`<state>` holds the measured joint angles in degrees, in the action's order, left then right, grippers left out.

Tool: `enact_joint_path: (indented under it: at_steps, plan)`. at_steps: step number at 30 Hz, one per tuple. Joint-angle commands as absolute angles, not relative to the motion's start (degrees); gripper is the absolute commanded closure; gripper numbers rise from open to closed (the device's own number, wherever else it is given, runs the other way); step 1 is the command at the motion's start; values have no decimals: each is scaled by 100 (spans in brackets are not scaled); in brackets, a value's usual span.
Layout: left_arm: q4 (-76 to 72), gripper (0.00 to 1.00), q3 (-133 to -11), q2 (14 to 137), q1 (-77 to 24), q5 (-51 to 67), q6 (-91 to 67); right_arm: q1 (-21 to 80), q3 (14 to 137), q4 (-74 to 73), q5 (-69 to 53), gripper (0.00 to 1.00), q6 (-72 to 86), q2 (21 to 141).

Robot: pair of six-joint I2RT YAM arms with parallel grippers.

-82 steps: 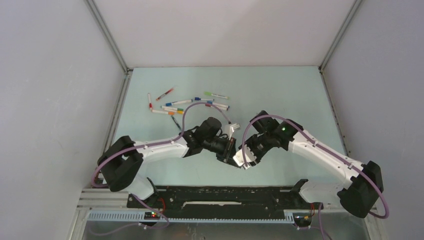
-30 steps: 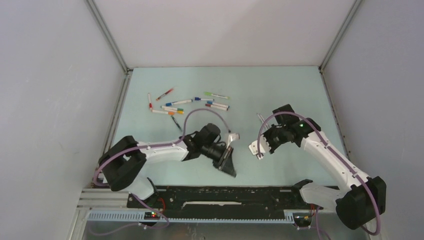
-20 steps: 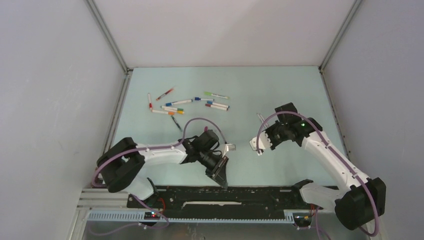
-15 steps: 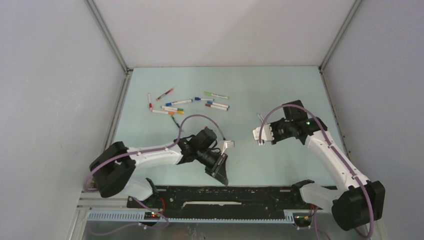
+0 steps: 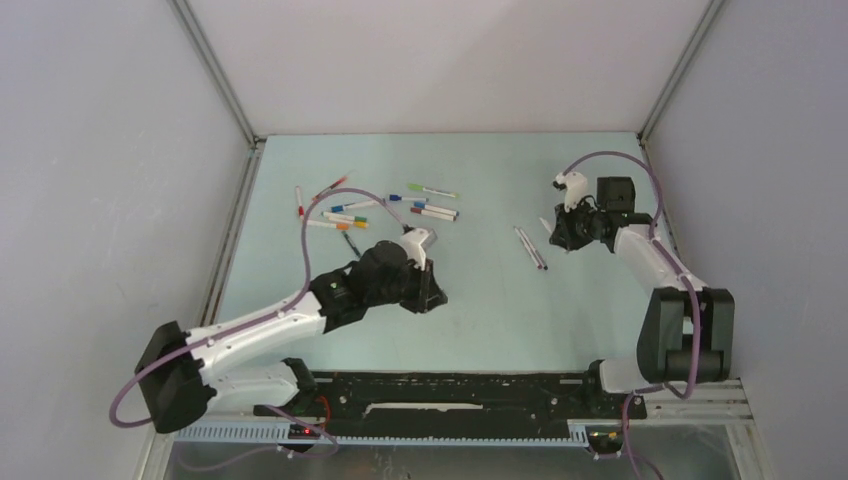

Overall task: Open the pen caps
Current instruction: Place the pen at the center of the board.

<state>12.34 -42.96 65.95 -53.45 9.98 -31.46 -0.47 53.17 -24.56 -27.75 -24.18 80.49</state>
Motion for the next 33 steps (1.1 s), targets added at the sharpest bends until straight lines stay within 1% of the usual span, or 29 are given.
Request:
enact_joint_path:
  at_steps: [1, 3, 10, 18, 24, 30, 33]
  plan:
    - [1143, 100, -4511, 6113, -5281, -722, -3075, -296, 5846, -1950, -2484, 100, -851, 8637]
    - [1177, 100, -4452, 6017, -5209, -826, -3096, -348, 5965, -1932, -2569, 100, -790, 8891]
    - [864, 100, -3879, 5541, -4874, -601, -3351, -349, 6422, -2150, -2715, 92, -749, 9703]
    - [806, 100, -3496, 4848, -4845, -866, -3282, -298, 6793, -2520, -2748, 84, -856, 10411]
    - [817, 100, -3406, 4801, -4843, -924, -3293, -182, 6820, -2634, -2693, 77, -948, 10583]
    - [758, 100, -3428, 4912, -4843, -843, -3327, -176, 6820, -2694, -2685, 65, -949, 10627]
    - [739, 100, -3427, 4921, -4843, -836, -3331, -184, 6821, -2732, -2742, 63, -949, 10603]
